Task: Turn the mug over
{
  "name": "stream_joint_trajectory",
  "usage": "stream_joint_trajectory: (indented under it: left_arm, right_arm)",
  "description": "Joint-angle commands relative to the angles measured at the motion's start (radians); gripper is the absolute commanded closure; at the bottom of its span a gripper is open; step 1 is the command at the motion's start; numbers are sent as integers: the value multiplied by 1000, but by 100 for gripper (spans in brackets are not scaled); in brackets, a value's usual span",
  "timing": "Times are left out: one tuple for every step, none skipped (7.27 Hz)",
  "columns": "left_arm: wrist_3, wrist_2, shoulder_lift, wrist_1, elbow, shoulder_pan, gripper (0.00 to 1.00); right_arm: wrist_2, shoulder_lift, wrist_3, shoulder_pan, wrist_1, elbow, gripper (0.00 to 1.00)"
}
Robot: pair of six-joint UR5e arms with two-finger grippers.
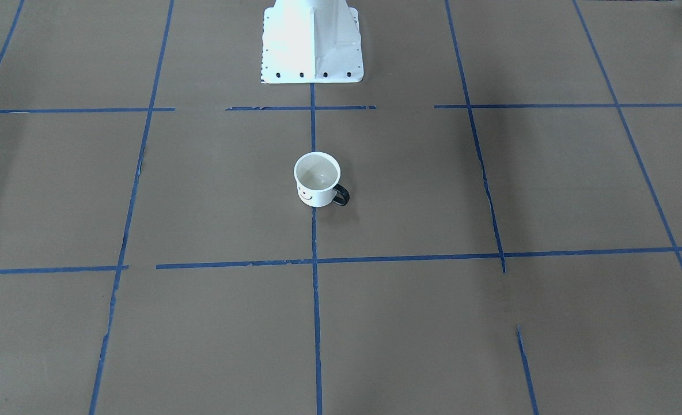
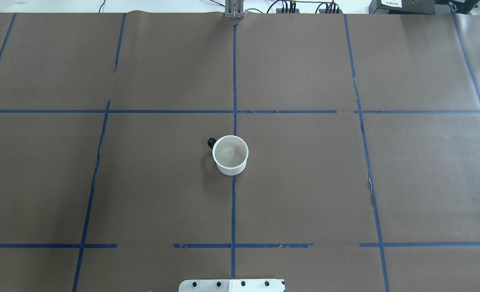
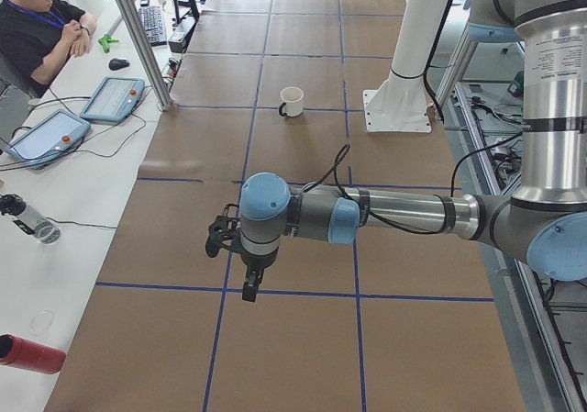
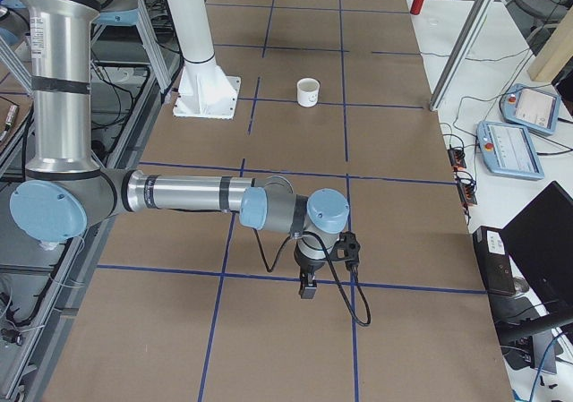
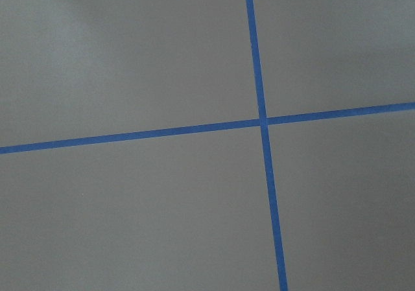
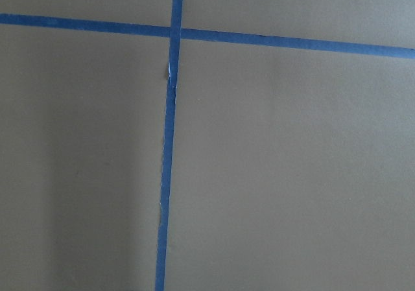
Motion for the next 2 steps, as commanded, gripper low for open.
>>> stream_joint_trajectory:
  left_arm:
    - [44, 0, 0, -1, 0, 0, 0]
    - [44, 0, 0, -1, 0, 0, 0]
  right_arm:
    - [0, 0, 0, 0, 0, 0, 0]
    - [0, 0, 0, 0, 0, 0, 0]
